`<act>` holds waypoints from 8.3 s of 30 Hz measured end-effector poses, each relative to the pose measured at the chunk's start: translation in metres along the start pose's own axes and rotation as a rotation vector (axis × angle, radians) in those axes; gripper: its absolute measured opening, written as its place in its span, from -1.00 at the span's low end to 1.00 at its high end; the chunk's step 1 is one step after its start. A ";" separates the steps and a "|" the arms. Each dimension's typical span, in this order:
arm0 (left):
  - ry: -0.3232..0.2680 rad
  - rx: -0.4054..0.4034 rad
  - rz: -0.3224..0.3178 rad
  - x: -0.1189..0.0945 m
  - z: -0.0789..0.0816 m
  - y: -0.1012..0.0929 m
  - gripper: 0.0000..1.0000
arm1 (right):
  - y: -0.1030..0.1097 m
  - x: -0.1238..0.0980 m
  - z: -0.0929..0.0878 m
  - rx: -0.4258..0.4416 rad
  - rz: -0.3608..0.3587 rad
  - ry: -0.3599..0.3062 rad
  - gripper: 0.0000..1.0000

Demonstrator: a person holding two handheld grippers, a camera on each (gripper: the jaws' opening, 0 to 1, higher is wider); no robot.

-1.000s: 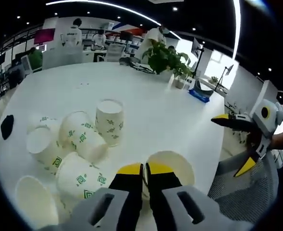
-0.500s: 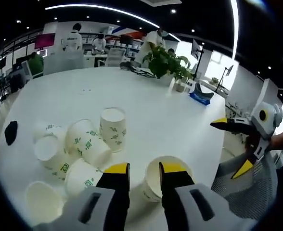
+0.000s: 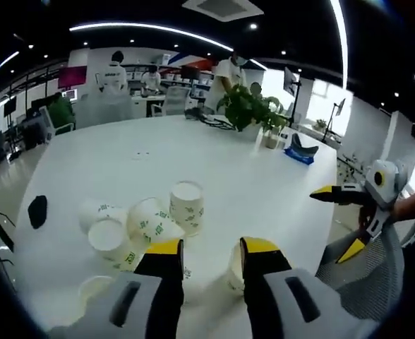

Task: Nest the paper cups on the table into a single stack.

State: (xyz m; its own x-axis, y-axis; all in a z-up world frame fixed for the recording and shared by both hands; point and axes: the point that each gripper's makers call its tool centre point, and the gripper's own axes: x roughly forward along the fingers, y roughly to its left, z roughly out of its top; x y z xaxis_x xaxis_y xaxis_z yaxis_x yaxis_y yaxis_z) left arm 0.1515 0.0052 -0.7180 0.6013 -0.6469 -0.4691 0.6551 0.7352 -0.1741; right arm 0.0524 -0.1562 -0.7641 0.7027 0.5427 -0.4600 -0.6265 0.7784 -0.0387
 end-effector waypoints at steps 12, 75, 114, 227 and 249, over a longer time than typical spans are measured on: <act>-0.024 0.002 0.082 -0.025 0.007 0.040 -0.21 | 0.001 0.000 -0.001 -0.001 0.004 0.004 0.89; 0.028 -0.082 0.276 -0.043 -0.064 0.130 -1.00 | -0.001 0.000 -0.003 -0.001 0.000 0.019 0.82; -0.014 -0.064 0.115 -0.068 0.015 0.038 -1.00 | 0.002 0.000 -0.003 -0.002 0.012 0.020 0.85; 0.101 0.081 -0.098 0.039 -0.031 -0.027 -0.42 | 0.000 0.001 -0.017 0.004 0.004 0.085 0.71; 0.056 0.058 -0.053 0.023 -0.032 -0.002 -0.24 | 0.000 0.001 -0.019 0.003 0.008 0.098 0.70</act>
State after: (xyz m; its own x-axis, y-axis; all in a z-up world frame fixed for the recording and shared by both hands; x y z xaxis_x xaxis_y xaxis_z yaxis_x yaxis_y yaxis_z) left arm 0.1488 -0.0046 -0.7561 0.5392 -0.6711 -0.5088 0.7117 0.6861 -0.1508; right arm 0.0463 -0.1615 -0.7818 0.6612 0.5155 -0.5451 -0.6308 0.7753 -0.0321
